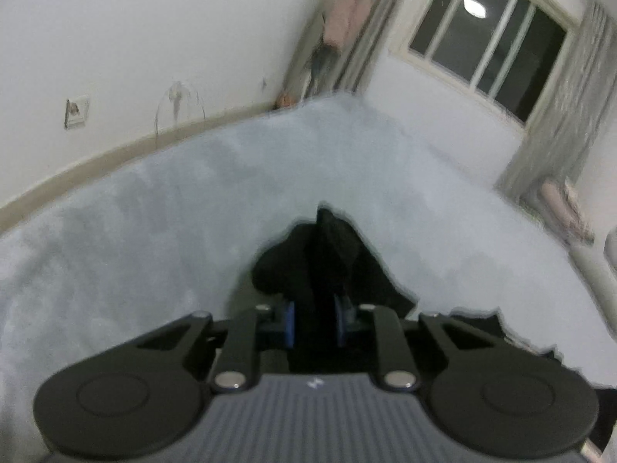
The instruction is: Fold clothes
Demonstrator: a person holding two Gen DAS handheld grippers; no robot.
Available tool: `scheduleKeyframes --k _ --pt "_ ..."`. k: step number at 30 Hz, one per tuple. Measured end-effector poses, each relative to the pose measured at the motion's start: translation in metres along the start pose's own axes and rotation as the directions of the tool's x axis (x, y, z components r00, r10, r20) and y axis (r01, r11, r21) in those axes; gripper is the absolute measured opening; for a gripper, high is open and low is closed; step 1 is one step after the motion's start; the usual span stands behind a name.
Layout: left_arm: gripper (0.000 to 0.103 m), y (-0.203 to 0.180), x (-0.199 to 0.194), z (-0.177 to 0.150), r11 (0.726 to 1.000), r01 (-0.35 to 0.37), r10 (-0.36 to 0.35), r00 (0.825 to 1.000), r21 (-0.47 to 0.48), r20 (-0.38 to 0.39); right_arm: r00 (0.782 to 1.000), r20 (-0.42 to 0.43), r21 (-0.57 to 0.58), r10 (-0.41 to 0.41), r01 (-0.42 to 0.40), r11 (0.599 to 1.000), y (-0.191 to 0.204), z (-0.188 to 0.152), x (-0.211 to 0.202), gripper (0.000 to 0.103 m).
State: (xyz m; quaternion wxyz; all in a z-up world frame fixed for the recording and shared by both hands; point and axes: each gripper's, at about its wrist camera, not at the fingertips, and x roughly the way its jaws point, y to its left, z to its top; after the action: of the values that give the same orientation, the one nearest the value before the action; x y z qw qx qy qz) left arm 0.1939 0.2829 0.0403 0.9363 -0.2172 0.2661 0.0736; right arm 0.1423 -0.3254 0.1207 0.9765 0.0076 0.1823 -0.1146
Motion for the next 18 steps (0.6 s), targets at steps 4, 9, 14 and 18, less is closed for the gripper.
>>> scheduleKeyframes --k 4,9,14,18 --pt "0.017 0.004 -0.032 0.014 0.998 -0.054 0.051 0.99 0.017 0.13 0.988 0.148 -0.076 -0.048 0.06 0.995 0.008 0.022 -0.037 0.012" --pt "0.023 0.022 -0.022 0.003 0.994 -0.07 0.074 0.997 -0.082 0.038 0.997 0.028 -0.03 -0.075 0.076 0.997 0.002 0.008 -0.019 0.012" --pt "0.089 0.021 0.002 -0.012 0.997 -0.019 0.015 0.998 -0.078 -0.062 0.995 0.087 0.031 0.05 -0.053 0.998 -0.003 0.022 -0.036 0.012" --pt "0.098 0.021 0.007 -0.011 0.996 0.01 -0.013 0.999 -0.088 -0.044 0.953 0.195 -0.009 0.234 -0.237 0.972 0.027 0.042 -0.082 0.012"
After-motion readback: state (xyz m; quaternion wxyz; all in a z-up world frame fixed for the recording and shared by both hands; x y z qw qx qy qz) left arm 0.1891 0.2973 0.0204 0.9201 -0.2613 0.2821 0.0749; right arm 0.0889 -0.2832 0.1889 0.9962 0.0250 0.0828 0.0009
